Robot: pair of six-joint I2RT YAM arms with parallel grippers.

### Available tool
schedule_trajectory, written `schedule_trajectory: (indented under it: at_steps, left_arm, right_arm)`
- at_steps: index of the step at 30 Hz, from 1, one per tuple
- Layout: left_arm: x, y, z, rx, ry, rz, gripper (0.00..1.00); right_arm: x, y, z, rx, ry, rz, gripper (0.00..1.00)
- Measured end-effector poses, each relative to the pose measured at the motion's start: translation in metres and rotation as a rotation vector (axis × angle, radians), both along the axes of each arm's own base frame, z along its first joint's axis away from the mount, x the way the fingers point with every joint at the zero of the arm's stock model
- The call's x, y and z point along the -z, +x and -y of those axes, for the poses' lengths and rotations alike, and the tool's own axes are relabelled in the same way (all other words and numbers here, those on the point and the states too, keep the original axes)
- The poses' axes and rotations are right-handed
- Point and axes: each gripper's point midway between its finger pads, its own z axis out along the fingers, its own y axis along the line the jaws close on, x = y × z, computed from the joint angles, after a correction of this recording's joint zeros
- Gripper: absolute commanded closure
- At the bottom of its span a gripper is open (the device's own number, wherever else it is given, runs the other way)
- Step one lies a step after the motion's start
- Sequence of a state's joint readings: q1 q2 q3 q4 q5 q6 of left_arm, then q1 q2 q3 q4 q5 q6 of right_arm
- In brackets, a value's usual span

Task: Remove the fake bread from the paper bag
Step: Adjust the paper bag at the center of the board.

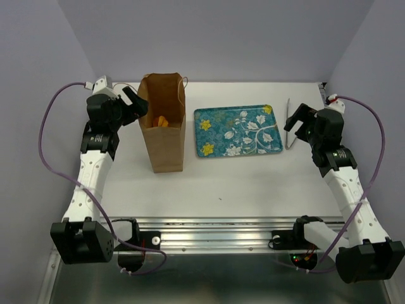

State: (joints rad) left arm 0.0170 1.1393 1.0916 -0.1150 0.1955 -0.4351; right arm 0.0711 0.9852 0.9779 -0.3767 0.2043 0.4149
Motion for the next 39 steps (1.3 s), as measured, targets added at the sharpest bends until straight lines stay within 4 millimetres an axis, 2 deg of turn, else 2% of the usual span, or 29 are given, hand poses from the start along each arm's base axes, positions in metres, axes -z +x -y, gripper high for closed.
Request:
schedule_trajectory:
  at_steps: [2, 5, 6, 7, 8, 15, 21, 23, 26, 29, 31, 32, 33, 34, 35, 37, 39]
  left_arm:
    - [0.006, 0.01, 0.003, 0.031, 0.015, -0.017, 0.17]
    - [0.016, 0.021, 0.007, 0.072, 0.043, -0.037, 0.55]
    - [0.019, 0.025, 0.008, 0.094, 0.063, -0.04, 0.8]
    - [0.02, 0.025, 0.009, 0.11, 0.073, -0.039, 0.93]
    - [0.021, 0.028, 0.011, 0.134, 0.087, -0.037, 1.0]
    - [-0.003, 0.051, 0.008, 0.21, 0.263, 0.028, 1.0]
    - [-0.049, 0.109, -0.004, 0.245, 0.488, 0.131, 1.0]
    - [-0.063, 0.131, -0.005, 0.285, 0.58, 0.179, 1.0]
    - [-0.066, 0.149, -0.003, 0.338, 0.694, 0.221, 1.0]
    - [-0.048, 0.152, 0.011, 0.417, 0.812, 0.22, 1.0]
    - [-0.022, 0.149, 0.037, 0.509, 0.873, 0.211, 1.0]
    - [-0.006, 0.145, 0.051, 0.561, 0.893, 0.2, 1.0]
    - [0.019, 0.138, 0.07, 0.63, 0.91, 0.181, 1.0]
    - [0.032, 0.133, 0.08, 0.669, 0.916, 0.167, 1.0]
    - [0.057, 0.122, 0.097, 0.737, 0.915, 0.145, 1.0]
    - [0.092, 0.103, 0.119, 0.825, 0.902, 0.098, 1.0]
    - [0.111, 0.094, 0.125, 0.86, 0.892, 0.07, 1.0]
  right_arm:
    - [0.003, 0.001, 0.0, 0.0, -0.002, -0.008, 0.0]
    - [0.005, 0.003, 0.001, 0.006, -0.007, -0.015, 0.0]
    - [0.005, 0.003, 0.002, 0.008, -0.008, -0.015, 0.0]
    - [0.005, 0.003, 0.003, 0.014, -0.01, -0.016, 0.0]
    - [0.005, 0.003, 0.004, 0.018, -0.012, -0.014, 0.0]
    - [0.004, 0.002, 0.014, 0.07, -0.036, -0.012, 0.0]
    - [0.009, 0.002, 0.022, 0.113, -0.057, -0.027, 0.0]
    - [0.017, 0.008, 0.026, 0.14, -0.068, -0.048, 0.0]
    - [0.041, 0.019, 0.036, 0.2, -0.097, -0.122, 0.0]
    - [0.067, 0.03, 0.045, 0.258, -0.129, -0.2, 0.0]
    - [0.08, 0.037, 0.05, 0.288, -0.151, -0.242, 0.0]
    - [0.085, 0.041, 0.052, 0.298, -0.159, -0.257, 0.0]
    - [0.088, 0.045, 0.052, 0.3, -0.163, -0.267, 0.0]
    - [0.091, 0.049, 0.053, 0.305, -0.165, -0.276, 0.0]
    - [0.092, 0.051, 0.053, 0.305, -0.166, -0.281, 0.0]
    - [0.092, 0.054, 0.054, 0.307, -0.162, -0.281, 0.0]
    - [0.091, 0.055, 0.053, 0.307, -0.16, -0.278, 0.0]
